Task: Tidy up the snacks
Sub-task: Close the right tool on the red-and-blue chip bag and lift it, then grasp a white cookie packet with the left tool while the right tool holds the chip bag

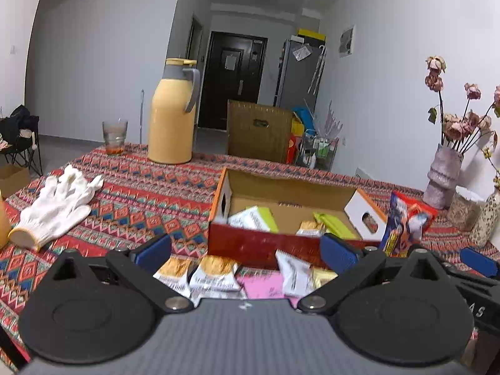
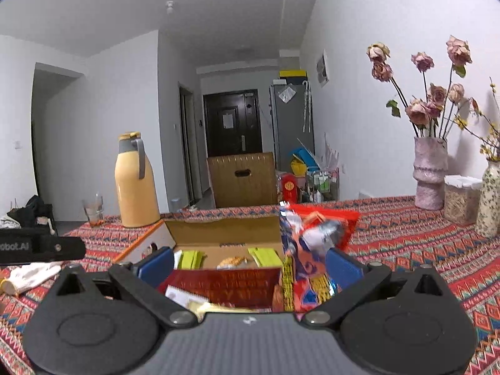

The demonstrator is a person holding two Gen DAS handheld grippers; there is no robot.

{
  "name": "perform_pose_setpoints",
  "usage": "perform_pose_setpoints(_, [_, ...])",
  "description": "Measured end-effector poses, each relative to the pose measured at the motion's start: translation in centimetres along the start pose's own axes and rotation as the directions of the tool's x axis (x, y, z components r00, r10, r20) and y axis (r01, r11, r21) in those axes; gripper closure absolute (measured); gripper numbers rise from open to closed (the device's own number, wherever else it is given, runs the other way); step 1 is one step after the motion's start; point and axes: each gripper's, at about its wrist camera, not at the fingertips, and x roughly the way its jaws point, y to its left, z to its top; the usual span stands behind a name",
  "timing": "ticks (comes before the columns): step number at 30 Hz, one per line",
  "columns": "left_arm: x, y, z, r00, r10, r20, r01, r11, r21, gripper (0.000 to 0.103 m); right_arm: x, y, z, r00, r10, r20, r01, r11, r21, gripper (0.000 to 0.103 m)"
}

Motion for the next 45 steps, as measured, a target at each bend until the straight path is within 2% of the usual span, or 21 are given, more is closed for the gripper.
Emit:
perform_pose_setpoints(10, [-0.3,0.8,-2.0,0.999,-0.017,-0.050,0.017,1.000,0.000,0.000,-1.3,-0.5,-2.2,0.997,-0.020,-0.076,0.019,1.000,-0.012,0.000])
perform_pose_setpoints(25, [0.1,2.8,-3.8,0.993,0.006,-0.120,-0.008,1.000,-0.010,0.000,1.1,1.9,-5.0,0.975,0.020,-0.222,-0.027,0.999,-0.027,0.000])
perform_pose_setpoints(29, [0.4,3.4,-3.4,0.994,0.003,-0.113,-0.005,1.000,-0.018,0.000,1.5,1.8,-4.2,0.981,-0.004,-0.194,-0.002,0.999,-0.033,0.000])
perform_pose_setpoints(35, [2.0,3.7,-3.3,0.992,0.006,-0.130,-0.010,0.999,-0.033,0.000,3.5,-0.8,-3.0,0.982,-0.082,-0.170,0.081,0.997,-0.012,0.000])
perform_pose_setpoints(39, [2.7,3.6,-2.8,0.991,0.015,-0.134,-0.020,0.999,-0.036,0.000,5.9,-2.9,-2.1,0.979,-0.112,-0.171,0.114,0.993,0.006,0.000])
perform_pose_setpoints(45, [3.9,3.3,-2.6,0.990,0.033,-0.138,-0.038,0.999,-0.035,0.000,10.3,-4.5,-0.9,0.970,-0.153,-0.188,0.149,0.988,-0.034,0.000])
